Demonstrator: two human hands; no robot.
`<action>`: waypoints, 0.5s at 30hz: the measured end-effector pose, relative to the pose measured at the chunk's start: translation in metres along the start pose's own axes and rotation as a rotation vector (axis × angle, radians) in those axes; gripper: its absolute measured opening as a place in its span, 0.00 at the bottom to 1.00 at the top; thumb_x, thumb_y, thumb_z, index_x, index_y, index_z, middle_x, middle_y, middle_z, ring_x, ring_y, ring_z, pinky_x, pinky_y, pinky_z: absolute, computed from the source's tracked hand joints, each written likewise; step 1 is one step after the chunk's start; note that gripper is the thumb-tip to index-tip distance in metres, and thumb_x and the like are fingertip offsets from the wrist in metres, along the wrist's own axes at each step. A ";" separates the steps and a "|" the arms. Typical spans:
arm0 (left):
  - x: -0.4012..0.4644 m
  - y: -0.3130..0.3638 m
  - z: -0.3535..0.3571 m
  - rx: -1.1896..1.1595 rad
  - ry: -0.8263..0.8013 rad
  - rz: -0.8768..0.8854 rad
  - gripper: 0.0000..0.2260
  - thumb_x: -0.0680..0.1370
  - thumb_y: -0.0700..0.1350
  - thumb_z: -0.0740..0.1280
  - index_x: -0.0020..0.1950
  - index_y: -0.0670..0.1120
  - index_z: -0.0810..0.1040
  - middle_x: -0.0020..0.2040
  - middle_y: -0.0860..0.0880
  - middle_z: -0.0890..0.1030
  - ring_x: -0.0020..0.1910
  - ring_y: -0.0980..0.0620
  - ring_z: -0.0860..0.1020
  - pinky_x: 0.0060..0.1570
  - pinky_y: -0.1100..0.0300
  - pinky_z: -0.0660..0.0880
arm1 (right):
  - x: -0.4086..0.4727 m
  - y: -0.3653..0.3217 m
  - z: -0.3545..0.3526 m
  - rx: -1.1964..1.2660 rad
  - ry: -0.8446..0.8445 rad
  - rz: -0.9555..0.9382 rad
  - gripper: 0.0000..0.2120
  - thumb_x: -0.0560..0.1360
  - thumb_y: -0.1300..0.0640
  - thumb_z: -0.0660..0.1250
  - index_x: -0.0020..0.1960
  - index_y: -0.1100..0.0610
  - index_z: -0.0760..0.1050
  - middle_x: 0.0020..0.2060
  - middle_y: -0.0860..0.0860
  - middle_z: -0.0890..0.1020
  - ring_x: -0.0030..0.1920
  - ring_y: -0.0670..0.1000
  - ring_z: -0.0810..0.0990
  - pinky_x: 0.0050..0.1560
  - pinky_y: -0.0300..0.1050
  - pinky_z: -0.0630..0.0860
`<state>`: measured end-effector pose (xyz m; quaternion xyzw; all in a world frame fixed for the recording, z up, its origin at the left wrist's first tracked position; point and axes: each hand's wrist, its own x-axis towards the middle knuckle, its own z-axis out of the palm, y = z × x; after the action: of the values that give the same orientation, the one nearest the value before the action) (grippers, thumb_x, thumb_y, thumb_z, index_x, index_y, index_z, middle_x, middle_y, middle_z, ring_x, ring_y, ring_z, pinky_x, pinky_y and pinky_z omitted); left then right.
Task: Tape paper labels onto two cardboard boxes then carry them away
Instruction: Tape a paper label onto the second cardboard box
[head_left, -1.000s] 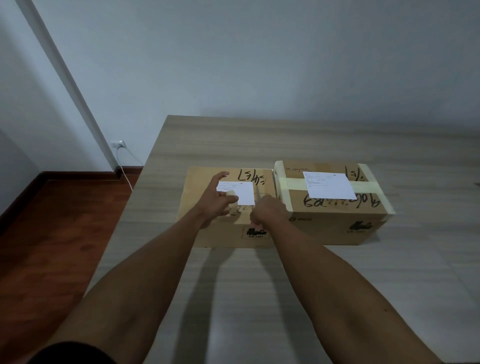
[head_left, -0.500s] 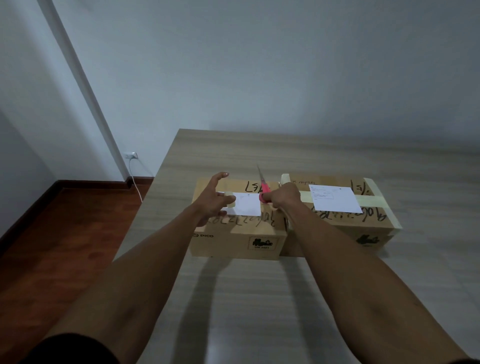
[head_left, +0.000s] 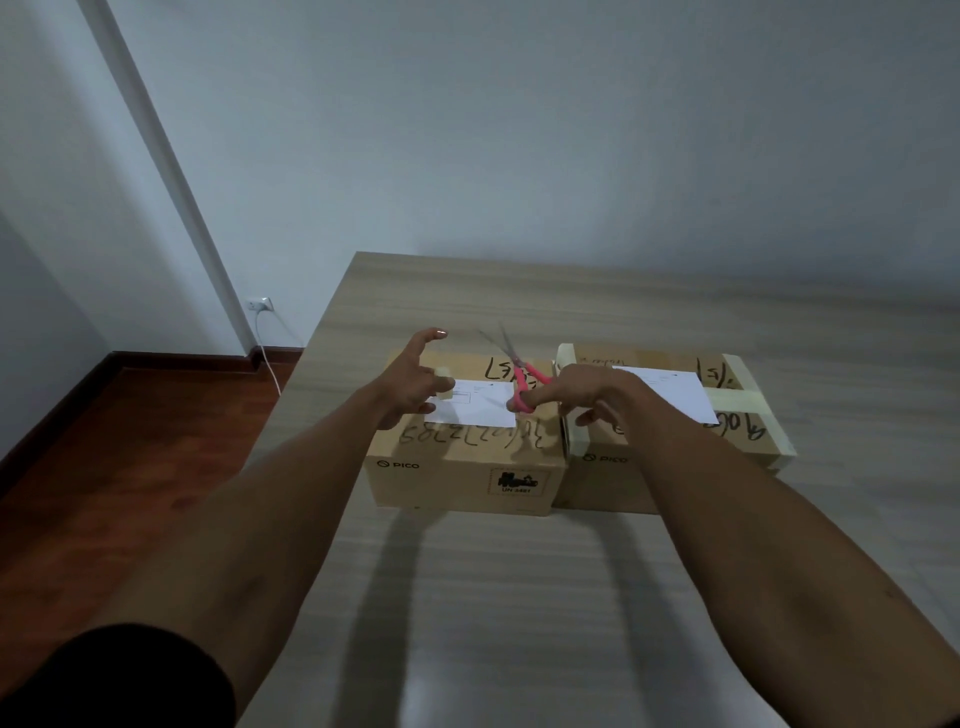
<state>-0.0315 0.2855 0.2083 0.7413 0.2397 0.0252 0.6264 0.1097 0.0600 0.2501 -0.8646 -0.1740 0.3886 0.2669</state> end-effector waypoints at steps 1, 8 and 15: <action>0.001 -0.001 -0.001 0.012 -0.005 -0.003 0.30 0.79 0.36 0.71 0.70 0.64 0.66 0.50 0.40 0.73 0.48 0.46 0.72 0.45 0.53 0.78 | 0.001 0.002 -0.002 -0.021 -0.017 -0.010 0.33 0.64 0.40 0.81 0.61 0.59 0.80 0.61 0.53 0.76 0.59 0.52 0.75 0.51 0.49 0.74; 0.003 0.003 0.000 0.083 -0.080 -0.020 0.30 0.79 0.34 0.69 0.68 0.66 0.68 0.51 0.40 0.74 0.49 0.45 0.73 0.50 0.49 0.79 | 0.004 0.009 -0.006 -0.170 -0.055 -0.046 0.26 0.67 0.45 0.80 0.57 0.61 0.82 0.55 0.56 0.80 0.51 0.51 0.75 0.44 0.46 0.72; 0.002 0.010 0.009 0.134 -0.208 -0.039 0.31 0.79 0.32 0.67 0.68 0.66 0.69 0.56 0.38 0.75 0.50 0.45 0.74 0.53 0.49 0.78 | 0.006 0.009 -0.007 -0.170 -0.060 -0.059 0.24 0.67 0.46 0.80 0.55 0.61 0.84 0.52 0.55 0.80 0.49 0.52 0.74 0.42 0.45 0.70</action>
<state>-0.0235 0.2774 0.2151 0.7755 0.1888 -0.0801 0.5971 0.1197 0.0542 0.2451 -0.8665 -0.2396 0.3903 0.1987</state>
